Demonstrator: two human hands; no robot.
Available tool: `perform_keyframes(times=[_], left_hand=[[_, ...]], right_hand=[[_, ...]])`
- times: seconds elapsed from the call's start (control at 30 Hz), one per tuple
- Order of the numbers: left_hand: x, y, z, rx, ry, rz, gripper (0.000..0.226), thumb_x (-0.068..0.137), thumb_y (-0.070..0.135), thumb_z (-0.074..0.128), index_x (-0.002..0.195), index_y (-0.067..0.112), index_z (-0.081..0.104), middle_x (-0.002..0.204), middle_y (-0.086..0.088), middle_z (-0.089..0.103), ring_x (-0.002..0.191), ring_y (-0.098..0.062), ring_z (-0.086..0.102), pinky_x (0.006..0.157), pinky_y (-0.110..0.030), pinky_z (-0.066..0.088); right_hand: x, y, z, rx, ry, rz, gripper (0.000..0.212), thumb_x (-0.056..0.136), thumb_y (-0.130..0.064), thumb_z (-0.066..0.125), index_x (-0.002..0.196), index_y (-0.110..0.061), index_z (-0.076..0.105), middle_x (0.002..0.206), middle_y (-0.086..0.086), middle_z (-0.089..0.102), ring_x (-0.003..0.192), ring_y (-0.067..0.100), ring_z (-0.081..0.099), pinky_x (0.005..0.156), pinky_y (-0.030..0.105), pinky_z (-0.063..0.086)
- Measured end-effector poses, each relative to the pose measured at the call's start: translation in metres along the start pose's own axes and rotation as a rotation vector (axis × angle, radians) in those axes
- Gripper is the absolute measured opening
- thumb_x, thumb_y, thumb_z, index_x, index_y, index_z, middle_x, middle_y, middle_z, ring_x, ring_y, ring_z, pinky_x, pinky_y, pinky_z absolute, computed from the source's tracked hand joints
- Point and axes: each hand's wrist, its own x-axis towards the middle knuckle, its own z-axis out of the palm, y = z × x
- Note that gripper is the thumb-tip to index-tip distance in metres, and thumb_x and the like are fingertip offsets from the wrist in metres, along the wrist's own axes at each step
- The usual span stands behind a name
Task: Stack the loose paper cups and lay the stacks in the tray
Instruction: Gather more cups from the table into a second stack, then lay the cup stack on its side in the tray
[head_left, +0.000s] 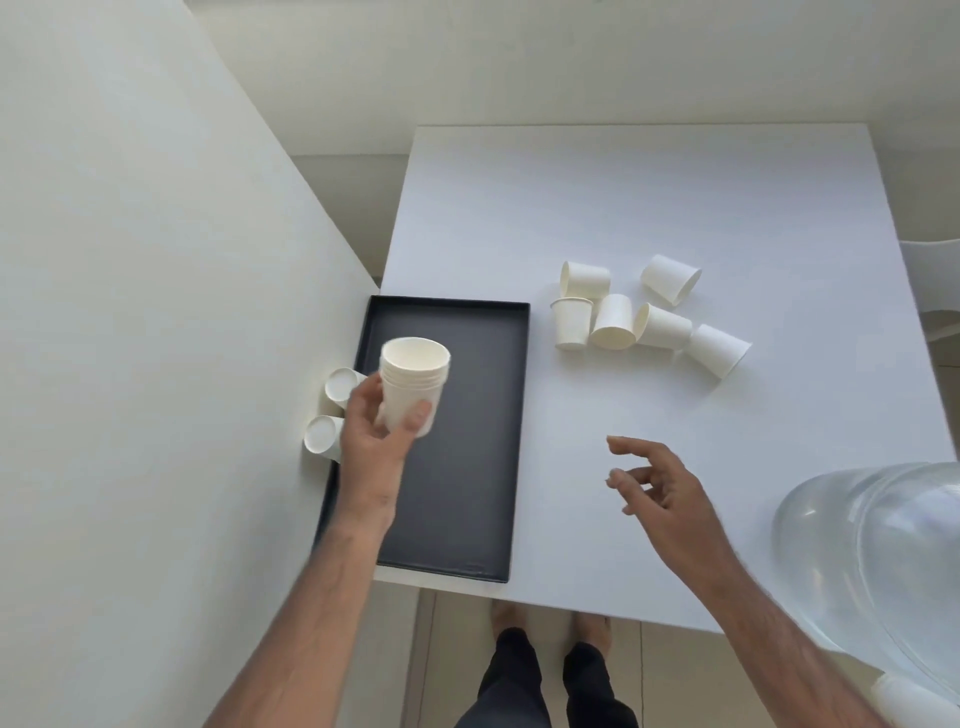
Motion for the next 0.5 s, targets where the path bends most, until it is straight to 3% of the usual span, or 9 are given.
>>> perform_keyframes(times=[0.13, 0.33, 0.5], left_hand=[[0.024, 0.024, -0.053, 0.189, 0.105, 0.072, 0.060, 0.078, 0.045, 0.093, 0.131, 0.045, 0.065, 0.133, 0.014, 0.071, 0.119, -0.015, 0.070, 0.099, -0.045, 0.059], [0.033, 0.058, -0.092, 0.652, 0.113, 0.211, 0.058, 0.081, 0.051, 0.086, 0.131, 0.046, 0.059, 0.124, 0.025, 0.068, 0.105, 0.003, 0.066, 0.079, -0.024, 0.052], [0.038, 0.069, -0.088, 1.141, 0.062, 0.469, 0.056, 0.082, 0.026, 0.088, 0.132, 0.020, 0.063, 0.119, 0.001, 0.068, 0.102, -0.025, 0.064, 0.089, -0.041, 0.054]], right_hand=[[-0.002, 0.008, 0.007, -0.003, -0.049, 0.032, 0.034, 0.102, -0.023, 0.066, 0.124, -0.049, 0.063, 0.132, -0.021, 0.064, 0.102, 0.009, 0.071, 0.073, 0.024, 0.060], [-0.005, 0.009, 0.012, 0.020, -0.091, 0.058, 0.033, 0.103, -0.019, 0.064, 0.122, -0.047, 0.064, 0.133, -0.024, 0.064, 0.102, 0.009, 0.071, 0.080, 0.032, 0.059], [-0.007, 0.010, 0.005, 0.023, -0.083, 0.060, 0.033, 0.103, -0.016, 0.064, 0.121, -0.043, 0.065, 0.130, -0.023, 0.066, 0.102, 0.007, 0.071, 0.080, 0.035, 0.060]])
